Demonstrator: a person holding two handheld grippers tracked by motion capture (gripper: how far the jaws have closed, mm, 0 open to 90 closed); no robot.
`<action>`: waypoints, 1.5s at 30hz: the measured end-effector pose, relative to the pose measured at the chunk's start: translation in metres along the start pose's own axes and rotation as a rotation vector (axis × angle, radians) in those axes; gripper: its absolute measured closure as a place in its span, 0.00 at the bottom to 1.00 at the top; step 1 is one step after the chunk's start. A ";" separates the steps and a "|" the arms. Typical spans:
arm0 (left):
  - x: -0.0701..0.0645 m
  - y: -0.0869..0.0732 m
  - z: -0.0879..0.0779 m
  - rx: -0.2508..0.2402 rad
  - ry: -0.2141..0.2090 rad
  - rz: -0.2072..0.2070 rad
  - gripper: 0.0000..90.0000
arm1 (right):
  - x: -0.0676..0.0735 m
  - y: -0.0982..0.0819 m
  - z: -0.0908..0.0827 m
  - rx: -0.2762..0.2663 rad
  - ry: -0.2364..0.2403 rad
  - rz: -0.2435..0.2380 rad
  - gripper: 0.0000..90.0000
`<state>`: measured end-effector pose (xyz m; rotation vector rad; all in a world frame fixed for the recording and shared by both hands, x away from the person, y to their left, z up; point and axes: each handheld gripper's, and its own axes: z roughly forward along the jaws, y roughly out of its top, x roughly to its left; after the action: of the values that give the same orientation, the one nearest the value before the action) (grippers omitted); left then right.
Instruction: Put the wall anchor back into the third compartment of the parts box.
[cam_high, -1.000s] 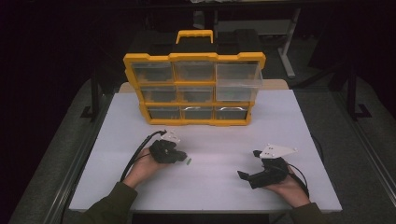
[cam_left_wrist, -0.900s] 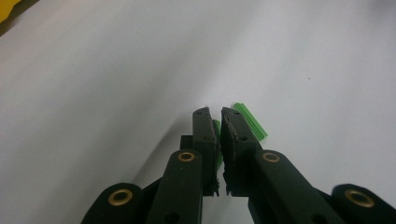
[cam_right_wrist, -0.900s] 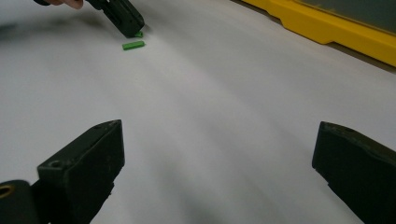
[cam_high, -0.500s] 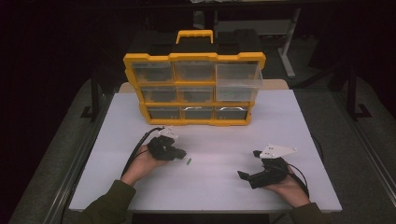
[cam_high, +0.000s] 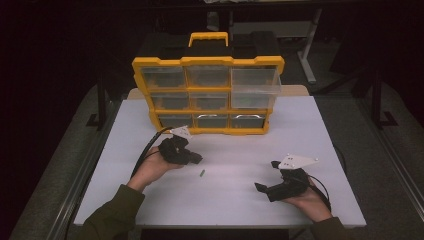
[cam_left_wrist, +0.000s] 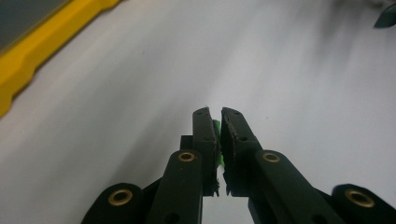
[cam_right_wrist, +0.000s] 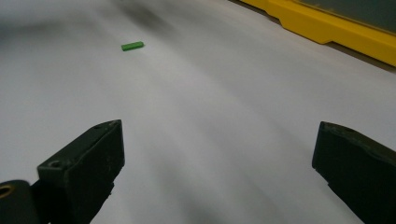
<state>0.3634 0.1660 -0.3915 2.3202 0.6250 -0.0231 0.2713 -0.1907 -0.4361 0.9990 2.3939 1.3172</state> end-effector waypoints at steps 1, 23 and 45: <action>0.000 0.003 -0.002 -0.002 0.000 0.004 0.95 | 0.000 0.000 0.000 0.001 0.001 -0.001 0.02; -0.004 0.063 -0.040 -0.014 -0.042 0.073 0.95 | 0.001 0.000 0.000 -0.005 0.001 -0.002 0.02; -0.006 0.119 -0.077 -0.042 -0.063 0.121 0.95 | 0.001 0.000 -0.001 -0.002 0.002 0.000 0.02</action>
<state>0.3989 0.1398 -0.2562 2.3029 0.4490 -0.0263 0.2703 -0.1908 -0.4358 0.9982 2.3936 1.3205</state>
